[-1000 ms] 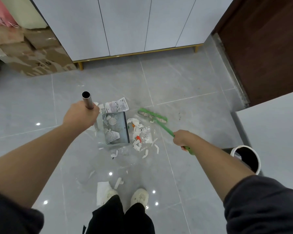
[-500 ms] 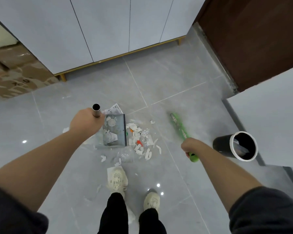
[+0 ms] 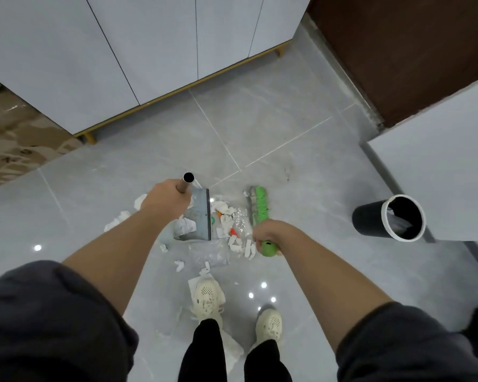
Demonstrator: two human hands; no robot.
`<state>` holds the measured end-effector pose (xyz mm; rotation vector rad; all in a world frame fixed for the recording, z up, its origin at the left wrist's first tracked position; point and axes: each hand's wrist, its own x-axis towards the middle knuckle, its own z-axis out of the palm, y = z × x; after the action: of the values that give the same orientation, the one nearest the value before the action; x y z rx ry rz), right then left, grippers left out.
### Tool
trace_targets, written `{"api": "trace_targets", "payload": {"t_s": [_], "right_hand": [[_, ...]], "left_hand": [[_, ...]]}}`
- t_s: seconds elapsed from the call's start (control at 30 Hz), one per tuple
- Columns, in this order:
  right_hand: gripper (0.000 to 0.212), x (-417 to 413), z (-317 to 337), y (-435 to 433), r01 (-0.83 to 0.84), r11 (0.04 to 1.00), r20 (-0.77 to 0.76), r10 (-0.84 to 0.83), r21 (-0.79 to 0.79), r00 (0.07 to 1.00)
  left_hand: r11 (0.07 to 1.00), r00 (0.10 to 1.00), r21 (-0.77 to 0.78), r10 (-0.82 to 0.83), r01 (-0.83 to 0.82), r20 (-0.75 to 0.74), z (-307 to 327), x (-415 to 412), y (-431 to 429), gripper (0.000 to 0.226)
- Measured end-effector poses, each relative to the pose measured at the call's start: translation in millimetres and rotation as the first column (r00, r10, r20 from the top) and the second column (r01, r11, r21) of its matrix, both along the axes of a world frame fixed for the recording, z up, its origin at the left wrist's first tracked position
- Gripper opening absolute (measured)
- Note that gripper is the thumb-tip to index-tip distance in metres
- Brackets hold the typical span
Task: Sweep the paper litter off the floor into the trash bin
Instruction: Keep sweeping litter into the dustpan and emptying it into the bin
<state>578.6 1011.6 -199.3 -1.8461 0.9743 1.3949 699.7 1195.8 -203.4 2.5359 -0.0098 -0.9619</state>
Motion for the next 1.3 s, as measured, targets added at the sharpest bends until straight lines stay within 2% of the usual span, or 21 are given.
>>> {"api": "trace_targets", "payload": {"t_s": [0.1,0.2,0.27,0.43,0.6,0.67,0.73,0.87,1.0,1.2,1.3], "right_hand": [[0.025,14,6,10,0.183,0.979,-0.024,-0.182,0.094,0.983],[0.028,26,5,17,0.449,0.871,-0.114,-0.434,0.201,0.893],[0.024,32,2,23,0.51,0.828,-0.175,-0.481,0.232,0.859],[0.021,37,6,26,0.546,0.785,-0.25,-0.488,0.293,0.836],[0.021,29,32,20,0.56,0.728,-0.299,-0.475,0.395,0.828],[0.043,22,43,10,0.525,0.749,-0.264,-0.455,0.403,0.851],[0.054,13,53,-1,0.488,0.771,-0.23,-0.431,0.408,0.873],[0.052,-1,64,-27,0.466,0.801,-0.174,-0.433,0.376,0.884],[0.052,-19,73,-54,0.482,0.802,-0.137,-0.465,0.353,0.874],[0.054,-47,97,-77,0.43,0.85,-0.01,-0.448,0.303,0.894],[0.053,-60,108,-92,0.35,0.904,0.054,-0.373,0.245,0.926]], "left_hand": [[0.999,0.999,-0.013,0.034,-0.034,-0.011,-2,2,5,0.039],[0.997,0.998,-0.037,0.06,-0.061,-0.017,0,4,8,0.04],[0.996,0.997,-0.058,0.068,-0.069,-0.023,3,8,10,0.037],[0.99,0.995,-0.102,0.097,-0.101,-0.038,11,10,5,0.031],[0.972,0.978,-0.112,0.201,-0.205,-0.052,21,7,-1,0.029],[0.957,0.966,-0.138,0.251,-0.256,-0.055,23,7,0,0.028],[0.94,0.953,-0.157,0.299,-0.304,-0.053,27,9,-1,0.029],[0.888,0.91,-0.199,0.406,-0.415,-0.084,31,8,-4,0.021],[0.861,0.891,-0.229,0.44,-0.454,-0.113,38,-8,-14,0.017],[0.888,0.929,-0.274,0.362,-0.369,-0.077,54,-52,-45,0.032],[0.904,0.941,-0.273,0.337,-0.33,-0.022,59,-70,-51,0.035]]}}
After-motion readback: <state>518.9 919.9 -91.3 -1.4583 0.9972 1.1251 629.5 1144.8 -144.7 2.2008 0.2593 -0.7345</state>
